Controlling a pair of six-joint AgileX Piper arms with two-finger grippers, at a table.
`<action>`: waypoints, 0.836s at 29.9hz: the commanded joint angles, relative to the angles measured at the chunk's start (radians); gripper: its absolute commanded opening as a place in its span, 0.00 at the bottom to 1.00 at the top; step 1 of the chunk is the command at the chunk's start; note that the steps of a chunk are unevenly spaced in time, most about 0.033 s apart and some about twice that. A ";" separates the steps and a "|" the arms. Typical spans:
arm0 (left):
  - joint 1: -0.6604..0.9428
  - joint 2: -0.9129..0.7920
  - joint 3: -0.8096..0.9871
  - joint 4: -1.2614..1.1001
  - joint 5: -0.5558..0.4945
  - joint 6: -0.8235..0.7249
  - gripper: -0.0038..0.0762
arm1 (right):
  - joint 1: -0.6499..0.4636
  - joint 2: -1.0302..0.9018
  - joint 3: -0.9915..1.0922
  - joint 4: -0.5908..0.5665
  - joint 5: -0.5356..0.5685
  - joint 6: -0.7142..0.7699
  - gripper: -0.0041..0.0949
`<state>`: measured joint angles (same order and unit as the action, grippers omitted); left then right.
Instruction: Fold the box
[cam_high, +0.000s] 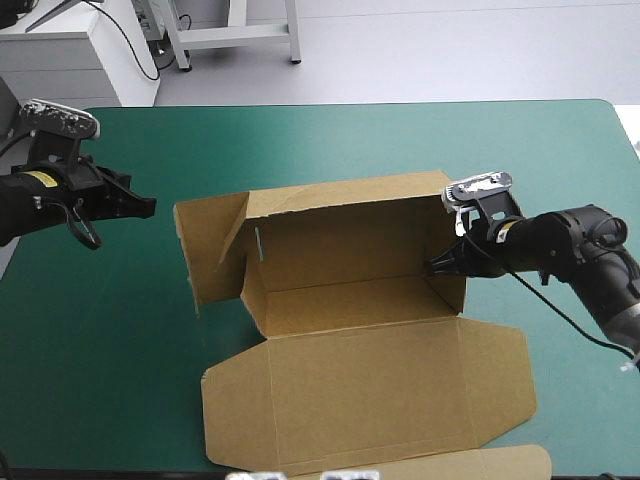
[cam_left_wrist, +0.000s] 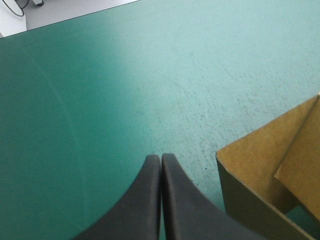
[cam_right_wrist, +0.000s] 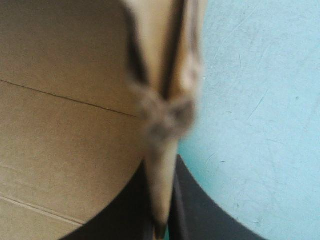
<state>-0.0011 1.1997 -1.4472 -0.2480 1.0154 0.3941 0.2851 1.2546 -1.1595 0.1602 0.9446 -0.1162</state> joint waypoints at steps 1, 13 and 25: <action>0.002 -0.023 -0.024 -0.025 -0.059 0.024 0.04 | 0.002 -0.008 -0.040 0.002 0.110 0.012 0.02; 0.002 -0.023 -0.024 -0.034 -0.055 0.024 0.04 | 0.002 0.184 -0.057 -0.018 0.134 0.037 0.02; 0.002 -0.023 -0.024 -0.036 -0.036 0.024 0.04 | 0.002 0.399 -0.214 -0.016 0.053 0.040 0.02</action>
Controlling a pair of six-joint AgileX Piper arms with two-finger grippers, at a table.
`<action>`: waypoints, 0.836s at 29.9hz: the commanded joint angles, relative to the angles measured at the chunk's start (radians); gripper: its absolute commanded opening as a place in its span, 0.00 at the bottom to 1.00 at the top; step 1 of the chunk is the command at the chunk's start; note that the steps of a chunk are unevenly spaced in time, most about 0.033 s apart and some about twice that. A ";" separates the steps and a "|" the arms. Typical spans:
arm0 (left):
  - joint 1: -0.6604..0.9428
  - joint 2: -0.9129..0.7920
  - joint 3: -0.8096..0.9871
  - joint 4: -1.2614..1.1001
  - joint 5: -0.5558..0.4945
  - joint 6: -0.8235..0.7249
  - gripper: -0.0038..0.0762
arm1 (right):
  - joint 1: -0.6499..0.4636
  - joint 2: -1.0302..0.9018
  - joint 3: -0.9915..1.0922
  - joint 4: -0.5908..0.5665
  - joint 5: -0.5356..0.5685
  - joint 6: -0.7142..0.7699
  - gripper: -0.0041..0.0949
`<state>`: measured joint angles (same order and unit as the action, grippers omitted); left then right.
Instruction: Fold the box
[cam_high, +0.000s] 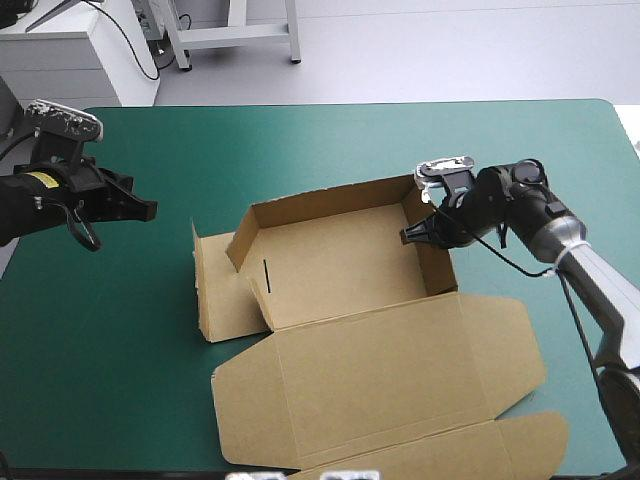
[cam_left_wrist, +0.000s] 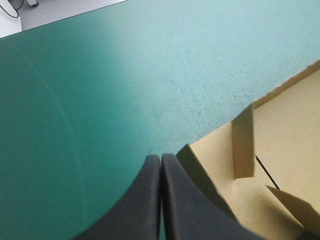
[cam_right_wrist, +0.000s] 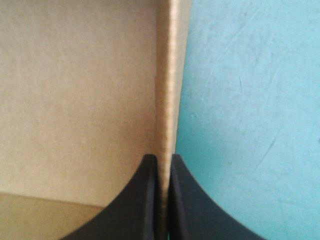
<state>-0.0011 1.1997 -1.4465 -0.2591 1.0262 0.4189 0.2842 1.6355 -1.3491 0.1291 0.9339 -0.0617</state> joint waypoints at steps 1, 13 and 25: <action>0.002 -0.023 -0.025 -0.025 -0.047 -0.001 0.04 | 0.003 0.030 -0.034 0.015 0.064 -0.015 0.02; 0.002 -0.023 -0.025 -0.027 -0.042 -0.001 0.04 | 0.003 0.073 -0.062 0.015 0.062 -0.015 0.34; 0.002 -0.023 -0.025 -0.027 -0.036 -0.001 0.04 | 0.003 0.051 -0.218 0.011 0.176 -0.026 0.68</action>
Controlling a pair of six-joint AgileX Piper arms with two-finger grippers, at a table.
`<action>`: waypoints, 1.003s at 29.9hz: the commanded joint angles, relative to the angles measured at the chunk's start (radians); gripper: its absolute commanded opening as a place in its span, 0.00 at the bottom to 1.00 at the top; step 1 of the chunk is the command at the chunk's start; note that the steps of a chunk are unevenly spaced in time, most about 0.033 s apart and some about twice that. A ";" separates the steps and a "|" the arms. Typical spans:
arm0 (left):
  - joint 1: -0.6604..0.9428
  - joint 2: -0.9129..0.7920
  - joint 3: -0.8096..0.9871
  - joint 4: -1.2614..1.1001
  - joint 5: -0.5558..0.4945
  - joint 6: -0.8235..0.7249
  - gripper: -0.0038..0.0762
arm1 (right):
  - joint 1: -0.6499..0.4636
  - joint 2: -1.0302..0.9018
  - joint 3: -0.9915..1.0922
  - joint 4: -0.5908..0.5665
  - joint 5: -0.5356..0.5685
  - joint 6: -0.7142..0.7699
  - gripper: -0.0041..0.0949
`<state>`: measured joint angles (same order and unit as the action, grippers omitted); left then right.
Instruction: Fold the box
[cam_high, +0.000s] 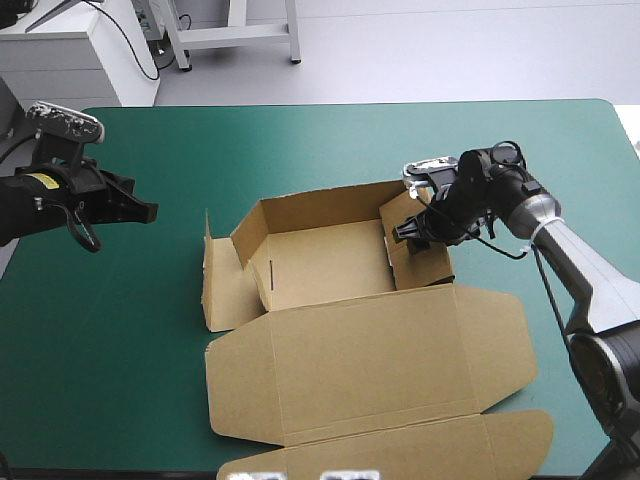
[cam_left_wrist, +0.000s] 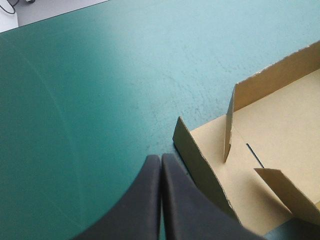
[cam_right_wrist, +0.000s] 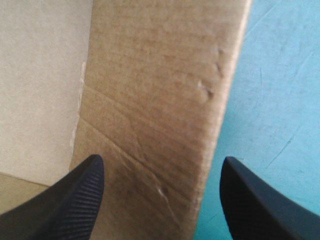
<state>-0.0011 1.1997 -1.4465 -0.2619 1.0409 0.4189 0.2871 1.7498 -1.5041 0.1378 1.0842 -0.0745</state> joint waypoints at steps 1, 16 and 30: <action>0.002 -0.023 -0.025 -0.024 -0.050 -0.001 0.04 | 0.000 -0.072 -0.074 -0.003 0.038 -0.013 0.68; 0.002 -0.023 -0.025 -0.058 -0.052 -0.001 0.04 | 0.000 -0.170 -0.096 -0.070 0.161 0.005 0.68; 0.002 -0.023 -0.025 -0.078 -0.054 -0.001 0.04 | 0.000 -0.078 -0.096 -0.040 0.135 0.002 0.68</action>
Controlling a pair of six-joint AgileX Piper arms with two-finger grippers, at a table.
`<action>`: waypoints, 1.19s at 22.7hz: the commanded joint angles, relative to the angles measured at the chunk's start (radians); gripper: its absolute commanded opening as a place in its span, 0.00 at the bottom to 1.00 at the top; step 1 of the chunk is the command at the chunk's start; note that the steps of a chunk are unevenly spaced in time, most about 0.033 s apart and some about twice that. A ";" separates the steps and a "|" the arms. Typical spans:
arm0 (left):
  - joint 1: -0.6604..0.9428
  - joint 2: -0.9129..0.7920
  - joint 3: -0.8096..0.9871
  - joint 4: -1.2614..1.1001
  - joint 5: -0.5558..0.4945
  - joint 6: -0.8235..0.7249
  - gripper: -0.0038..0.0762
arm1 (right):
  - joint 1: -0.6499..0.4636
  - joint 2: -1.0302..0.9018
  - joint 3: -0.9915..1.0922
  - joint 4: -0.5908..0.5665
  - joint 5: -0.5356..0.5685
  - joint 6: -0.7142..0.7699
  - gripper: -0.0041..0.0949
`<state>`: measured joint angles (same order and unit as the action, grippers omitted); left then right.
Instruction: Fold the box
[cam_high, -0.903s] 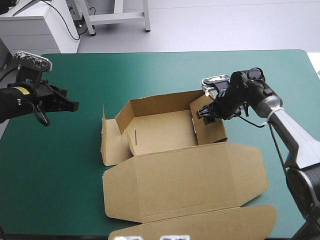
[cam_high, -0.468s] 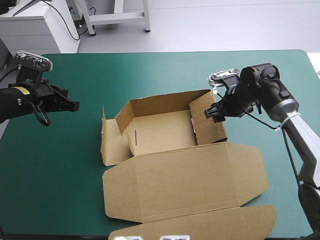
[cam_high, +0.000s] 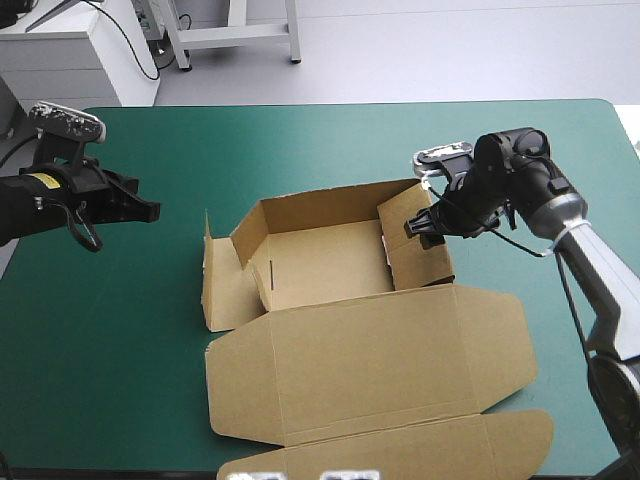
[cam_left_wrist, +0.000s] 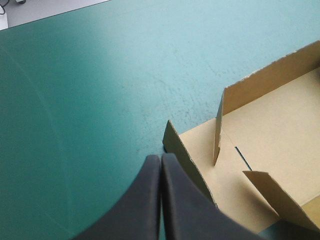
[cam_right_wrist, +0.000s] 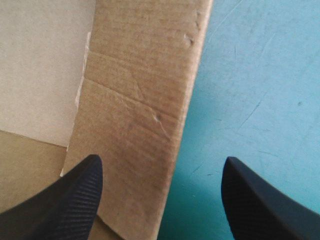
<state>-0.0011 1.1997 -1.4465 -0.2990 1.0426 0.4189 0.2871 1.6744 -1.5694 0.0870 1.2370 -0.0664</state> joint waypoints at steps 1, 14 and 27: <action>0.002 -0.023 -0.025 -0.044 -0.053 -0.001 0.04 | 0.000 0.019 -0.031 0.015 -0.020 -0.006 0.68; 0.002 -0.023 -0.025 -0.044 -0.039 0.003 0.04 | 0.000 0.104 -0.031 0.023 -0.034 -0.006 0.36; 0.002 -0.023 -0.025 -0.063 -0.042 0.002 0.04 | 0.000 0.035 -0.180 0.037 0.014 -0.025 0.02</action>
<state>-0.0011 1.1997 -1.4465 -0.3382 1.0575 0.4216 0.2871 1.8074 -1.6774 0.1108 1.2296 -0.0954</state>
